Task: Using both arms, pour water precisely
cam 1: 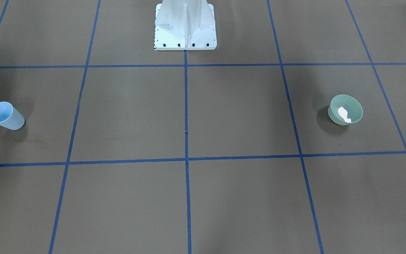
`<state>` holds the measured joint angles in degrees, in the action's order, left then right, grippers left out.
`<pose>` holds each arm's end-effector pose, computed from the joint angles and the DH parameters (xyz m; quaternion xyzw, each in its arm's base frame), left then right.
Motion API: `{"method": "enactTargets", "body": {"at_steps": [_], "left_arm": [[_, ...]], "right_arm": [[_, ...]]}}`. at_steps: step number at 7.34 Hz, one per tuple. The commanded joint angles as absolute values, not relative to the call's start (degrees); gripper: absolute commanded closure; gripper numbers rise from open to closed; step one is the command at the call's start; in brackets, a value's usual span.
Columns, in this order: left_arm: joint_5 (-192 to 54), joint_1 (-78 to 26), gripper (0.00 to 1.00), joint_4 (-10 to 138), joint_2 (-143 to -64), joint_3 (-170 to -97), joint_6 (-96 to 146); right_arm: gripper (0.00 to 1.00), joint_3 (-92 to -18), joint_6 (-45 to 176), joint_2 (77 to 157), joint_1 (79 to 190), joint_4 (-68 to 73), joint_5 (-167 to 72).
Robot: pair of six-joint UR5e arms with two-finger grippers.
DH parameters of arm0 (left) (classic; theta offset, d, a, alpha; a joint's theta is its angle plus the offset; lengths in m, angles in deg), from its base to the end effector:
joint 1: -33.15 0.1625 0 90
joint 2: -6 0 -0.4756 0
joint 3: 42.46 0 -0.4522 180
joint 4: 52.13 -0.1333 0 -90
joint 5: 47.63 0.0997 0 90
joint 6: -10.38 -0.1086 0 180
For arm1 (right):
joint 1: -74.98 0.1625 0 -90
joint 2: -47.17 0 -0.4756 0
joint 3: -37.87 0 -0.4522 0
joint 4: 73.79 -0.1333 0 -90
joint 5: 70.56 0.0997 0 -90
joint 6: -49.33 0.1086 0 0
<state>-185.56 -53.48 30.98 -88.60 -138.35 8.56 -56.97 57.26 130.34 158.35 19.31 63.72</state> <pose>-0.0181 -0.5889 0.6206 0.0232 0.4063 0.0541 0.9118 -0.0133 -0.6121 0.6053 0.0210 -0.3816 -0.0177 0.9239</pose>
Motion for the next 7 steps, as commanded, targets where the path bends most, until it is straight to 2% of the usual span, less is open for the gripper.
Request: {"method": "enactTargets", "body": {"at_steps": [1,7], "left_arm": [[-185.6,-53.6,0.00,31.1,-88.2,-138.6,8.4],[-185.6,-53.6,0.00,31.8,-87.2,-141.4,8.4]], "right_arm": [[0.01,-56.8,57.2,130.6,158.3,19.1,63.7],[0.01,-56.8,57.3,130.6,158.2,19.1,63.9]]}}
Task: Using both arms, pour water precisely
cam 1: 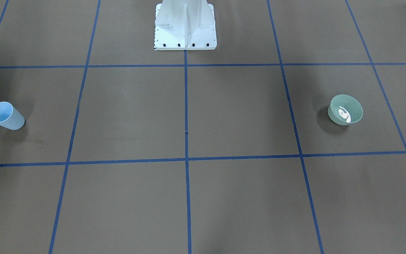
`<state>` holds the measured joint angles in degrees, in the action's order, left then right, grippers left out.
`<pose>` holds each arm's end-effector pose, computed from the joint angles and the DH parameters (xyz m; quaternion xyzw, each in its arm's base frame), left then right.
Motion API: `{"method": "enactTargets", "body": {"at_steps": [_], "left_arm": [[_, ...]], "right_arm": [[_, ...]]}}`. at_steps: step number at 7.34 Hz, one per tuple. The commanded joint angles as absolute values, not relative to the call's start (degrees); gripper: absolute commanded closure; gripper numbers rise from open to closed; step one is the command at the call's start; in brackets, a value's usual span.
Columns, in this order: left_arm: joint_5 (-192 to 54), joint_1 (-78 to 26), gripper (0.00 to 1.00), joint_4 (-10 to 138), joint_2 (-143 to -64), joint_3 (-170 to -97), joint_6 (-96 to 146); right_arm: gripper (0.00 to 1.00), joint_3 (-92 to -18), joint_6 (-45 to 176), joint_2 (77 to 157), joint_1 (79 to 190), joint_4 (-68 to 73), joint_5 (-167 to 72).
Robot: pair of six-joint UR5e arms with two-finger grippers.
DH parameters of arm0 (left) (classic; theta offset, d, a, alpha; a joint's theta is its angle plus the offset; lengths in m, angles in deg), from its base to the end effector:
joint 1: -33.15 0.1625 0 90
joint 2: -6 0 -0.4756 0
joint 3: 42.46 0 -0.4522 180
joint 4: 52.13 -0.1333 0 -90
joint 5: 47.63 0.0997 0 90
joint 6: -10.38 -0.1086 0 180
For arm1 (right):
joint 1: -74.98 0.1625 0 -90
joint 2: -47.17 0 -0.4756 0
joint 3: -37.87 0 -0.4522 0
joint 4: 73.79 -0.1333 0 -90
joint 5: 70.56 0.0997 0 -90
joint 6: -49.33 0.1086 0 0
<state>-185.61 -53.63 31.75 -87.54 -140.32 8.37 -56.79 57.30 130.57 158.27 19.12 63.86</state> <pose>-0.0200 -0.5807 0.6110 0.0378 0.4066 0.0603 0.9108 -0.0142 -0.6106 0.6089 0.0187 -0.3825 -0.0174 0.9236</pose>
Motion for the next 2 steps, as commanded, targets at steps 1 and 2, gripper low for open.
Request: {"method": "enactTargets", "body": {"at_steps": [1,2], "left_arm": [[-185.4,-53.6,0.00,31.8,-87.4,-141.5,8.4],[-185.5,-53.6,0.00,31.7,-87.3,-141.8,8.4]], "right_arm": [[0.01,-56.8,57.3,130.6,158.3,19.1,64.1],[0.01,-56.8,57.3,130.6,158.2,19.2,64.0]]}}
